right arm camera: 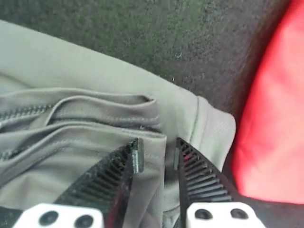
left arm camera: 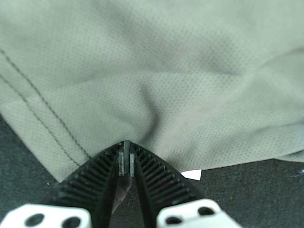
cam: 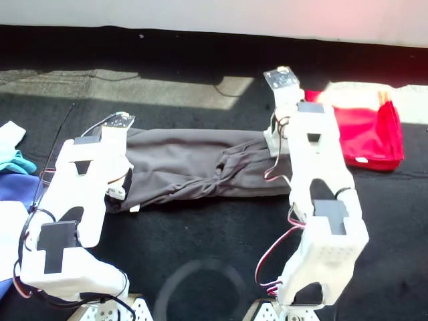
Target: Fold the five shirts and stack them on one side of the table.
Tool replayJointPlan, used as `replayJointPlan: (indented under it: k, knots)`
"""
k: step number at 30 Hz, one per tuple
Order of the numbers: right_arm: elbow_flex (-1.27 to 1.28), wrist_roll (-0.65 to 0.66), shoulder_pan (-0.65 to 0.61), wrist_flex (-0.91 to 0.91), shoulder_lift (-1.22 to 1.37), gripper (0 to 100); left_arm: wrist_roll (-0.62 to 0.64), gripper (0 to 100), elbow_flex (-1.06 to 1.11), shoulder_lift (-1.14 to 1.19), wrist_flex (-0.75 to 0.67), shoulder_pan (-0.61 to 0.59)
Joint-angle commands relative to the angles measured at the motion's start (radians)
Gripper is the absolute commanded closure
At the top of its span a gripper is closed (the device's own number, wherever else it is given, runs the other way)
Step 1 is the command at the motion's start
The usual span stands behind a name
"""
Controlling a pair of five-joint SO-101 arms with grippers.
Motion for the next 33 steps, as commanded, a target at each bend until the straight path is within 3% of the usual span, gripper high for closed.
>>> replayJointPlan:
  k: [1, 7, 11, 21, 27, 33]
  knots:
    - [-0.104, -0.011, 0.007, 0.031, 0.053, 88.2, 0.002, 99, 0.004, -0.001, -0.028, -0.016]
    - [-0.229, -0.011, 0.008, 0.085, 0.120, 89.2, 0.002, 99, 0.004, -0.001, -0.028, -0.016]
    - [-0.268, -0.005, 0.007, 0.091, 0.122, 99.6, 0.002, 99, 0.004, -0.001, -0.028, -0.016]
    - [-0.344, -0.005, 0.008, 0.196, 0.119, 99.1, 0.002, 99, 0.004, -0.001, -0.028, -0.016]
    - [-0.371, -0.005, 0.005, 0.309, 0.120, 90.2, 0.002, 99, 0.004, -0.001, -0.028, -0.016]
    - [-0.360, -0.003, 0.005, 0.289, 0.127, 90.1, 0.002, 99, 0.002, -0.001, -0.035, -0.015]
